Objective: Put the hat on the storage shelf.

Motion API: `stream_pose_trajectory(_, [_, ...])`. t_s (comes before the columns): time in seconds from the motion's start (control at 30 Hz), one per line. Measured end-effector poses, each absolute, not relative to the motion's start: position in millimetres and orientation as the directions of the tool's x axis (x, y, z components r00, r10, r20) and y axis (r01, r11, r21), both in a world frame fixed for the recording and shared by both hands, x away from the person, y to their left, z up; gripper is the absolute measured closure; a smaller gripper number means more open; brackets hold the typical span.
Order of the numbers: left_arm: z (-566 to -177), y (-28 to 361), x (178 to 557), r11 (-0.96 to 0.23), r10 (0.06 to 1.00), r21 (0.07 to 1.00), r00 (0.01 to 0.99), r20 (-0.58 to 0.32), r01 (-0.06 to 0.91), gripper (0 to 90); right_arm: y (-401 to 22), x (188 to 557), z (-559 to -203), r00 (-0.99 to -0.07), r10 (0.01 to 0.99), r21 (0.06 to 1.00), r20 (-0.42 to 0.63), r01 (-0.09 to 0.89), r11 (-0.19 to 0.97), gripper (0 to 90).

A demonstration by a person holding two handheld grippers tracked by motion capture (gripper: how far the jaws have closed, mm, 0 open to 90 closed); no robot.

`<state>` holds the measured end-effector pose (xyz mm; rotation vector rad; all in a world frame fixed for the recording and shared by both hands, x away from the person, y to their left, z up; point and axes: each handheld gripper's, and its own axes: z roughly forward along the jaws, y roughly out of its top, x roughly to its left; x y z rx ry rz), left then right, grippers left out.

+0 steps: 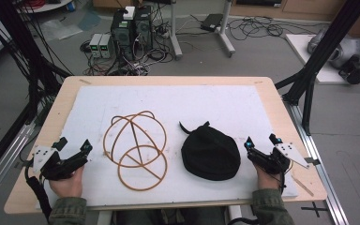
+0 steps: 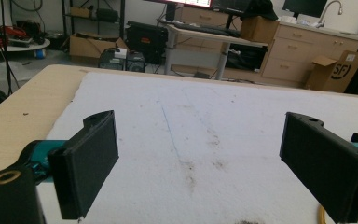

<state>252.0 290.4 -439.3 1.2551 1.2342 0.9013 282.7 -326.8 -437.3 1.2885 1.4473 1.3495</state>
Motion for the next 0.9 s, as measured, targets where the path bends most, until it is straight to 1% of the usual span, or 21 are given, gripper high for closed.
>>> stream_pose_trajectory(0.37, [-439.1, 291.4, 251.7, 0.152, 0.971, 0.980, 0.163, -0.173, 0.131, 11.6, -326.5, 282.7, -436.7, -0.208, 0.972, 0.983, 0.109, 0.171, -0.073, 8.5])
stream_pose_trajectory(0.9, [-439.0, 291.0, 251.6, 0.146, 0.973, 0.981, 0.161, -0.165, 0.129, 11.7, -324.8, 282.8, -431.2, -0.246, 0.962, 0.982, 0.117, 0.172, -0.075, 8.5])
